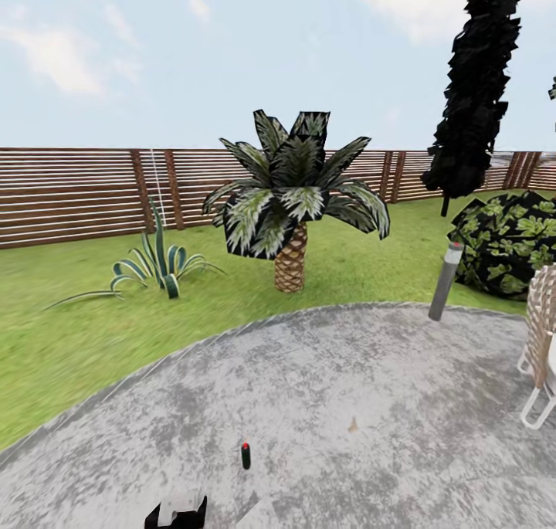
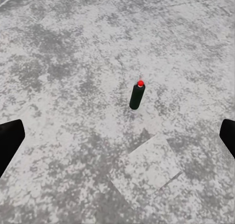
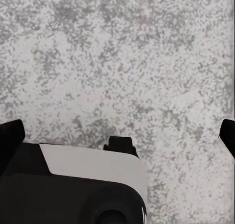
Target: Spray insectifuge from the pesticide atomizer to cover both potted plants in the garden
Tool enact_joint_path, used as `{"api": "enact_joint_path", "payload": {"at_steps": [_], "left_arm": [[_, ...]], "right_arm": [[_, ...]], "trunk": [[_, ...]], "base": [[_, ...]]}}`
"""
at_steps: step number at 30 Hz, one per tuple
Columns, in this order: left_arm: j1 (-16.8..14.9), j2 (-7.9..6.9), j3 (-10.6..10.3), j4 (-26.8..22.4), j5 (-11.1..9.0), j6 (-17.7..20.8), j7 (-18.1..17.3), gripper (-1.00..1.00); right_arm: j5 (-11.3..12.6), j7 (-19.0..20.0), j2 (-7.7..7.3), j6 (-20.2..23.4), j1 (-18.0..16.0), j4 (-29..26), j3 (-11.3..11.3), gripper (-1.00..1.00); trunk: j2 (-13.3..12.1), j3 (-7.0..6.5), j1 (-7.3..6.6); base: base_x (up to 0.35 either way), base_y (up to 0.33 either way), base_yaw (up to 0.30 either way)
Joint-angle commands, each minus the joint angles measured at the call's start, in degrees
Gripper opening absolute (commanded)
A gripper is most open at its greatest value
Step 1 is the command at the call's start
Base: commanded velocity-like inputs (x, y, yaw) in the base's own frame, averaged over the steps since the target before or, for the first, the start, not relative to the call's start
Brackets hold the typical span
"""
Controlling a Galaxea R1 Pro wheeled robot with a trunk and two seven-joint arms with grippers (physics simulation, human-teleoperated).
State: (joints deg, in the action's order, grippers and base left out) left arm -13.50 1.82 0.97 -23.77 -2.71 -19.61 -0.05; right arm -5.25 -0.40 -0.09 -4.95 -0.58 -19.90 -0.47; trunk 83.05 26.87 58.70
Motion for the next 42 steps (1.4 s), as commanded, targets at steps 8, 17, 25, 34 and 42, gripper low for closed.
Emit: {"api": "enact_joint_path", "payload": {"at_steps": [8, 17, 25, 34, 42], "left_arm": [[0.0, 0.03, 0.1, 0.0, -0.3, -0.2, 0.0, 1.0], [0.0, 0.03, 0.1, 0.0, -0.3, -0.2, 0.0, 1.0], [0.0, 0.03, 0.1, 0.0, -0.3, -0.2, 0.0, 1.0], [0.0, 0.03, 0.1, 0.0, -0.3, -0.2, 0.0, 1.0], [0.0, 0.03, 0.1, 0.0, -0.3, -0.2, 0.0, 1.0]], "right_arm": [[-0.5, 0.0, 0.0, -0.2, 0.0, 0.0, -0.1, 1.0], [-0.5, 0.0, 0.0, -0.2, 0.0, 0.0, -0.1, 1.0], [-0.5, 0.0, -0.02, -0.2, 0.0, 0.0, -0.1, 1.0], [-0.5, 0.0, -0.01, -0.2, 0.0, 0.0, -0.1, 1.0], [-0.5, 0.0, 0.0, -0.2, 0.0, 0.0, -0.1, 1.0]], "trunk": [[0.0, 0.06, 0.03], [0.0, 0.06, 0.03], [0.0, 0.06, 0.03], [0.0, 0.06, 0.03], [0.0, 0.06, 0.03]], "base": [[0.273, -0.131, 0.134], [0.148, -0.219, 0.249], [0.008, -0.238, 0.223], [0.0, -0.224, 0.025], [0.0, -0.213, 0.0]]}}
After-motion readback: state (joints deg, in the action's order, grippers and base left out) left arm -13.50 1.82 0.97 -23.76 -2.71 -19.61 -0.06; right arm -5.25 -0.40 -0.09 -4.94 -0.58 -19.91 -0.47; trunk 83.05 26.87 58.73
